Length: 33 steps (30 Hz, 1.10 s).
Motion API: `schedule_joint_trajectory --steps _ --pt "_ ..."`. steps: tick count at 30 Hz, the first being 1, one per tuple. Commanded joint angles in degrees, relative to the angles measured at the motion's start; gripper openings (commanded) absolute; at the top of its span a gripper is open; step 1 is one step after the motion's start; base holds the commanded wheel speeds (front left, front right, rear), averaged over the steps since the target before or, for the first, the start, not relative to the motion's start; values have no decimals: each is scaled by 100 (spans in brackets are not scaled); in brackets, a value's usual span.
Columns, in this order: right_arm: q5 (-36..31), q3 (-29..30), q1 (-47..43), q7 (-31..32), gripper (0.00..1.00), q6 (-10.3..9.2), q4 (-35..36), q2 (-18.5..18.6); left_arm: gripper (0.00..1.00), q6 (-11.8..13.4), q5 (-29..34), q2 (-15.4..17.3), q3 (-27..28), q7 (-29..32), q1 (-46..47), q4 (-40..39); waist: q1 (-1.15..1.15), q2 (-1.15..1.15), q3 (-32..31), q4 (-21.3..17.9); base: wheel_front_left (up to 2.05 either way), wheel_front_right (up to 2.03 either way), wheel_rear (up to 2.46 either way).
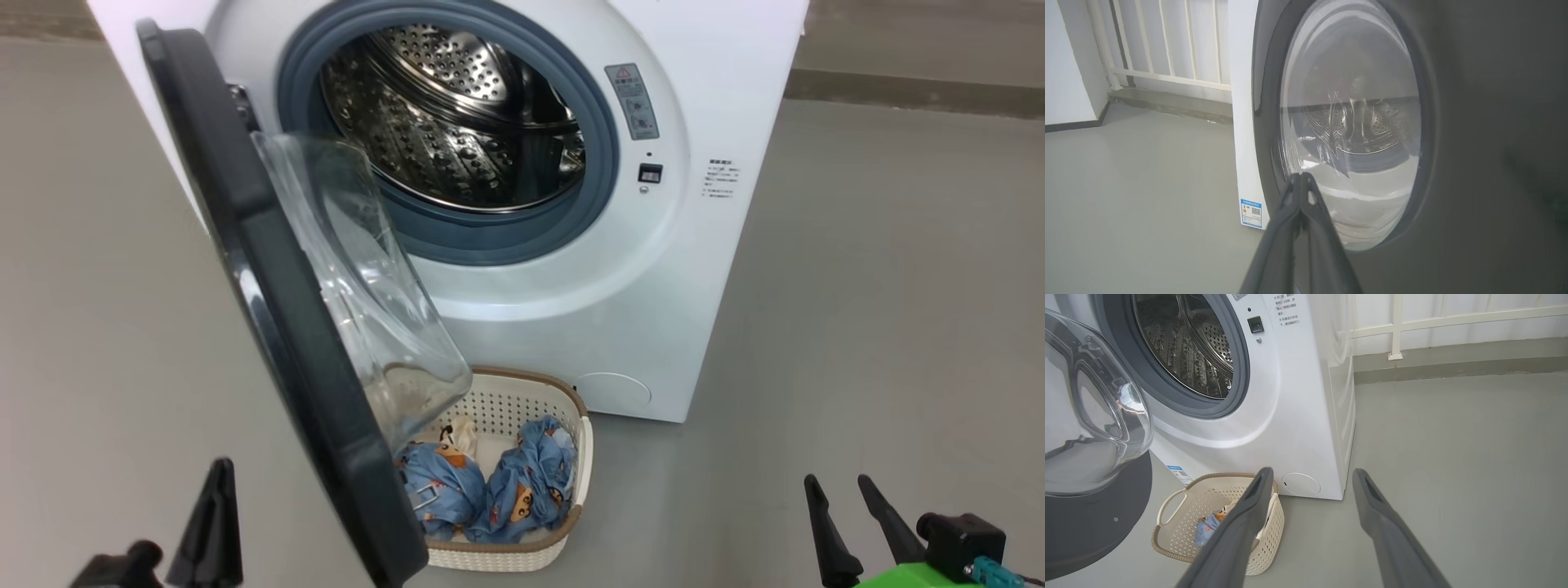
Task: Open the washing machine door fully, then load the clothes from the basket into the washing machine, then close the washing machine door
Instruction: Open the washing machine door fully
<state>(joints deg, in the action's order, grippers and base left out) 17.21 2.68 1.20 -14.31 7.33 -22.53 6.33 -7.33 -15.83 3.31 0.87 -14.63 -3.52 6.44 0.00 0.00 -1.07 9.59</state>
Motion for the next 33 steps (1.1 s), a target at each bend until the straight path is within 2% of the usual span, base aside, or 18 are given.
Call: schedule_joint_trajectory --steps 1,6,12,16,20,24,27,33 --pt "-53 -115 6 -69 100 16 153 11 0 -15 -84 46 228 -37 296 -294 0 0 -43 62 0 0 0" --pt "-54 -85 -32 -69 100 16 198 -31 0 -15 -215 21 348 -37 365 -933 0 0 -103 160 0 0 0" --pt "-59 -26 -103 -69 100 16 253 -59 0 -8 -246 -23 288 -37 380 -2165 0 0 -171 275 0 0 0" --pt "-69 11 -147 -69 100 16 294 -72 0 2 -178 -35 -137 -37 303 -2948 0 0 -179 334 0 0 0" --pt "-77 17 -165 -69 100 16 326 -78 0 2 -84 -38 -834 101 194 -3371 0 0 -160 357 0 0 0" --pt "-69 9 -155 -69 100 16 335 -66 0 -4 179 0 -1574 381 112 -3453 0 0 -126 357 0 0 0" --pt "-61 -4 -143 -69 100 16 330 -60 0 -7 169 2 -2051 517 10 -3234 0 0 -98 343 0 0 0" --pt "-54 -22 -117 -69 100 16 324 -59 0 -9 25 -8 -2476 616 -81 -2608 0 0 -49 316 0 0 0"
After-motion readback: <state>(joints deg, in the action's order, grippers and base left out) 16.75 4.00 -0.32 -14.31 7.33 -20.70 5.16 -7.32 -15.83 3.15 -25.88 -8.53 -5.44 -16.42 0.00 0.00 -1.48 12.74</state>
